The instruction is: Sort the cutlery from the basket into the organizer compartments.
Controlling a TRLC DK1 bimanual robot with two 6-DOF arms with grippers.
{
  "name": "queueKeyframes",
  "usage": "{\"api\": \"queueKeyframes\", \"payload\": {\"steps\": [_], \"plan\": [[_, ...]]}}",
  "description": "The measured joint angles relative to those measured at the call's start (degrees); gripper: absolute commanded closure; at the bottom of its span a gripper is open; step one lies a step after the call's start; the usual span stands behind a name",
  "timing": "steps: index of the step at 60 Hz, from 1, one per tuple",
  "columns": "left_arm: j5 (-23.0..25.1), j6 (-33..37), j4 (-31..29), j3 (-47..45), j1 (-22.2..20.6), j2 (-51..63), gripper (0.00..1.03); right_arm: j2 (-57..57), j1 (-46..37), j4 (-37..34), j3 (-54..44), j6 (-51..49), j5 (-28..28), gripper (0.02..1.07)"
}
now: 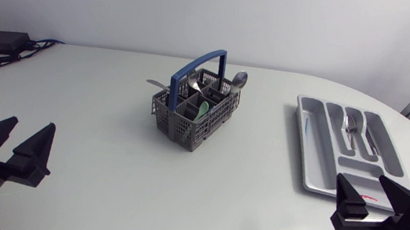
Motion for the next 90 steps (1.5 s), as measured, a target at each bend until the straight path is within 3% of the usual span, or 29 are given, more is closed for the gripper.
{"api": "queueKeyframes", "payload": {"steps": [19, 32, 46, 59, 67, 76, 90], "plan": [[-2.7, 0.1, -0.2, 0.0, -0.4, 0.0, 0.08, 0.0, 0.0, 0.0, 0.0, 0.0, 0.0, 0.06], [-3.0, 0.7, -3.8, 2.2, -0.4, 0.9, 0.12, 0.1, 1.3, 0.0, 0.1, 0.0, 0.4, 0.07], [-3.0, 1.2, -3.8, 11.6, -1.3, 13.9, 0.12, 11.2, 2.4, 1.9, 5.0, 0.0, 0.4, 0.07], [-3.3, 1.3, -5.4, 19.0, -7.0, 25.8, 0.12, 24.8, 4.3, 3.2, 13.3, 1.3, 1.6, 0.07], [-4.0, 1.9, -12.5, 28.8, -10.3, 39.2, 0.12, 33.6, 7.1, 0.5, 18.6, 1.5, 4.1, 0.07], [-4.1, 7.4, -20.7, 39.6, -15.0, 54.0, 0.11, 42.8, 8.7, -4.4, 24.6, 1.4, 4.5, 0.07], [-4.1, 10.0, -23.8, 48.9, -20.3, 68.3, 0.12, 49.2, 9.4, -9.2, 28.5, -1.6, -1.1, 0.07]]}}
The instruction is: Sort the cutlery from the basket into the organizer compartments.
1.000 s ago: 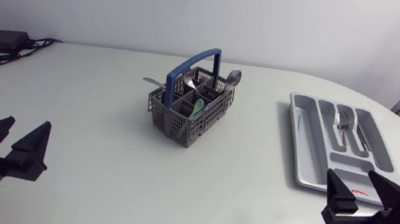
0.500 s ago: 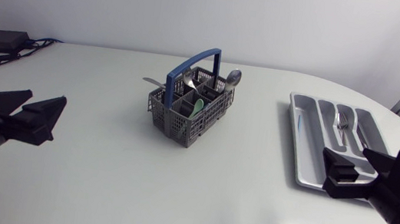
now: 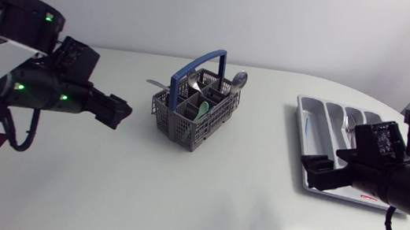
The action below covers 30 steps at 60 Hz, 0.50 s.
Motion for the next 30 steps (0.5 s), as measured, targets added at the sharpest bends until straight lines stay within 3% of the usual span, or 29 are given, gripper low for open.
{"api": "queueKeyframes", "payload": {"steps": [24, 30], "plan": [[1.1, -0.1, 8.3, 12.1, -6.2, 17.6, 0.21, 8.9, 0.2, -0.6, 2.7, -1.8, -4.7, 0.07], [1.1, -0.1, 10.4, 14.1, -7.2, 21.7, 0.32, 9.6, 0.3, -0.2, 2.7, -2.0, -4.8, 0.07]]}}
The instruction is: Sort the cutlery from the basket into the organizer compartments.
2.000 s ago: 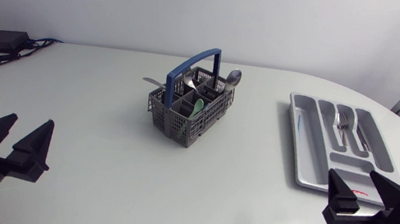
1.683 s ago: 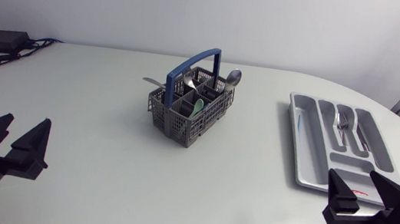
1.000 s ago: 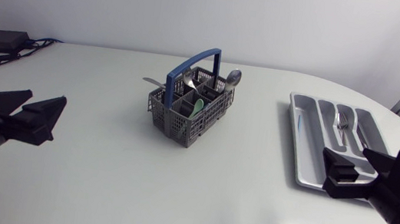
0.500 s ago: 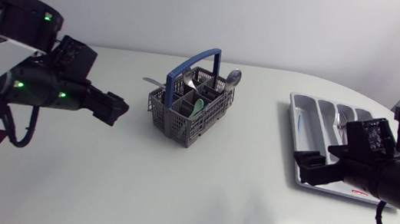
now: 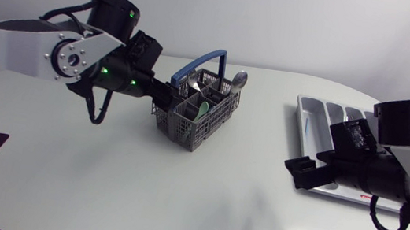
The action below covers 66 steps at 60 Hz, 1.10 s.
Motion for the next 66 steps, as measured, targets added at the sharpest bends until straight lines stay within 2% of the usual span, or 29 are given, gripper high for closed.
{"api": "queueKeyframes", "payload": {"steps": [12, 18, 25, 41, 51, 66], "plan": [[-0.3, 0.0, 3.0, 3.2, -1.3, 6.0, 0.44, 0.3, 0.3, 0.8, 0.0, 0.0, -0.1, 0.07], [-0.3, 0.0, 5.2, 3.7, -1.4, 7.3, 0.53, 0.3, 0.5, 0.8, 0.0, 0.0, -0.1, 0.07], [-0.5, 0.0, 6.4, 3.8, -1.3, 7.8, 0.57, 0.3, 0.5, 0.8, 0.0, -0.3, -0.1, 0.07], [-0.5, 0.0, 5.4, 3.9, -1.3, 7.8, 0.66, 0.3, 1.6, 0.8, 0.0, -0.4, -0.1, 0.07], [-0.9, 0.0, 4.8, 4.0, -0.9, 7.8, 0.82, 0.3, 2.4, 0.8, 0.0, -0.4, -0.1, 0.07], [-0.4, 0.0, 2.9, 4.0, -0.1, 7.6, 0.86, 0.3, 3.2, 0.8, 0.0, -0.4, 0.1, 0.07]]}}
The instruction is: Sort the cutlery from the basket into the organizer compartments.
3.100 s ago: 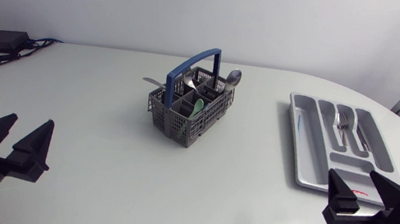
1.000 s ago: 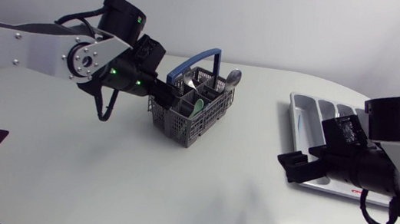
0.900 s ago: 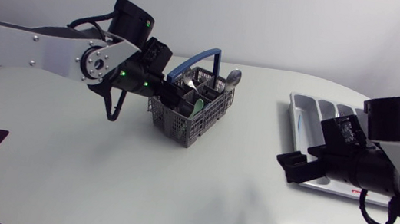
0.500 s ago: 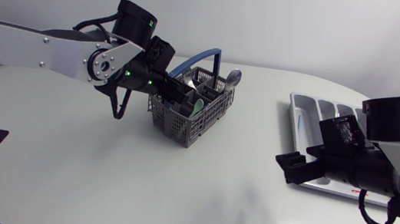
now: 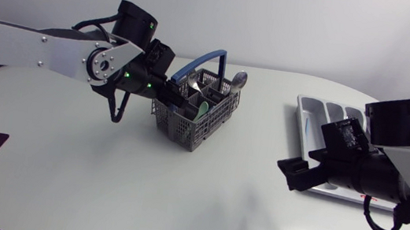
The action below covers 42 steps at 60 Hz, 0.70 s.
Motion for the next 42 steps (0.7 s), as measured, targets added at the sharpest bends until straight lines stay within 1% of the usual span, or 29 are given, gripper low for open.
{"api": "queueKeyframes", "payload": {"steps": [10, 20, 30, 38, 42], "plan": [[0.0, 0.0, -0.9, -0.7, -0.3, -1.2, 0.90, 0.0, 0.9, 0.0, 0.0, 0.0, 0.0, 0.07], [0.0, 0.1, -2.4, -3.1, -0.5, -4.0, 0.90, 0.0, 1.3, 0.0, 0.0, 0.0, 0.2, 0.07], [0.7, 1.2, -5.1, -10.3, -0.5, -12.1, 0.90, 0.0, 1.3, 0.0, 0.0, 0.0, 0.5, 0.07], [1.7, 1.7, -7.6, -18.0, -0.6, -21.4, 0.90, 0.0, 2.0, 0.0, 0.2, 0.0, 0.7, 0.07], [2.0, 1.7, -9.9, -21.1, -1.1, -26.1, 0.90, 0.0, 2.7, 0.0, 0.2, 0.0, 0.8, 0.07]]}}
